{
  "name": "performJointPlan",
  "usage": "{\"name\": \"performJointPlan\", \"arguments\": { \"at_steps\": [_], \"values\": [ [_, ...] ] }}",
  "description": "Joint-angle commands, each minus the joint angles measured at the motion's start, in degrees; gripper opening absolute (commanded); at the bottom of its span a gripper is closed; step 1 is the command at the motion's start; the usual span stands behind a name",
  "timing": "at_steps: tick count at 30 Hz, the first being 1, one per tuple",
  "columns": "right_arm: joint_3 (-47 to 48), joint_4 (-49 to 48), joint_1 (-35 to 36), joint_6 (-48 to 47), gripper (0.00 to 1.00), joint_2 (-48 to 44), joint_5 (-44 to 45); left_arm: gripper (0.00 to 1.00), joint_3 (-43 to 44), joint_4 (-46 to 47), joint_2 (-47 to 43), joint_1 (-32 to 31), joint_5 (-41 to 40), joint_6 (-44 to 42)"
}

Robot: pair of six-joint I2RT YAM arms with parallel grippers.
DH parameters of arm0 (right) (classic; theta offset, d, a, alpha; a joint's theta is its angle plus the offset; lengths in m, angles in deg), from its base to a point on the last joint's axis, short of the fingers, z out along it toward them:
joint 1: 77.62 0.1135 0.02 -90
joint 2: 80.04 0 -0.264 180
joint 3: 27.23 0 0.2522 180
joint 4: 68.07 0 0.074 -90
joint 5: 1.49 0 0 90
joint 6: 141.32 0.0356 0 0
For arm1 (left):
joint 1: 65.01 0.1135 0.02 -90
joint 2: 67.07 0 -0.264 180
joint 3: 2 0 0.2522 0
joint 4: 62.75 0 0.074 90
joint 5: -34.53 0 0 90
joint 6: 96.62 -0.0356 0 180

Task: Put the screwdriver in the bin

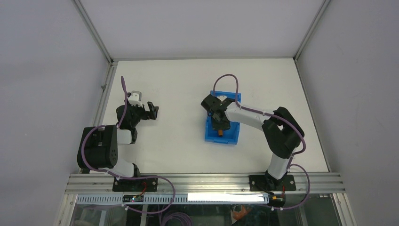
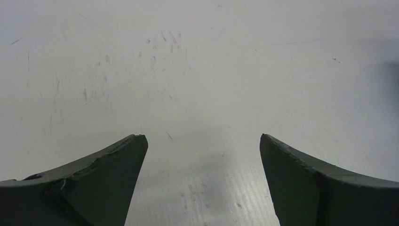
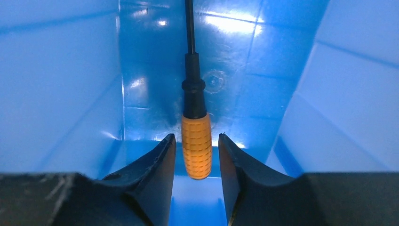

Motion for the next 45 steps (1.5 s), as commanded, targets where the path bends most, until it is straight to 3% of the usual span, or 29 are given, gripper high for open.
{"name": "performJointPlan", "arguments": {
  "at_steps": [1,6,9,10,11,12,13,20,25,29,37,45],
  "values": [
    [1.1,1.2,-0.1,1.1,0.41,-6.7,3.7,0.99,0.1,4.4,0.0,-0.4,1.2,0.0],
    [2.8,2.5,0.1,-0.8,0.42,-11.7,4.5,0.99,0.0,4.4,0.0,-0.4,1.1,0.0],
    [4.2,3.5,0.2,-3.2,0.48,-15.5,5.0,0.99,0.0,4.4,0.0,-0.4,1.1,0.0],
    [4.6,3.7,0.1,-4.0,0.56,-17.0,5.7,0.99,0.0,4.4,0.0,-0.4,1.1,0.0],
    [4.7,3.7,0.1,-5.0,0.71,-19.3,7.1,0.99,0.1,4.4,0.0,-0.4,1.1,0.0],
    [4.4,3.6,0.0,-6.1,0.92,-20.5,7.7,0.99,0.1,4.4,0.0,-0.4,1.1,0.0],
    [4.1,3.0,-0.3,-7.3,0.98,-22.5,8.4,0.99,0.1,4.4,0.0,-0.4,1.1,0.0],
    [-3.2,-4.4,-7.4,-17.6,0.99,-35.8,6.5,0.99,0.0,4.4,0.0,-0.4,1.1,0.0],
    [-10.7,-7.3,-20.8,-16.4,0.99,-42.7,3.3,0.99,0.1,4.4,0.0,-0.4,1.1,0.0],
    [-20.9,-13.6,-26.5,-15.2,0.99,-47.3,3.6,0.99,0.0,4.4,0.0,-0.4,1.1,0.0],
    [-40.8,-30.4,-29.4,-11.3,0.99,-54.1,6.3,0.99,0.0,4.4,0.0,-0.4,1.1,0.0],
    [-41.0,-29.3,-29.5,-12.1,0.99,-53.5,8.4,0.99,0.1,4.4,0.1,-0.4,1.1,0.0]
  ]
}}
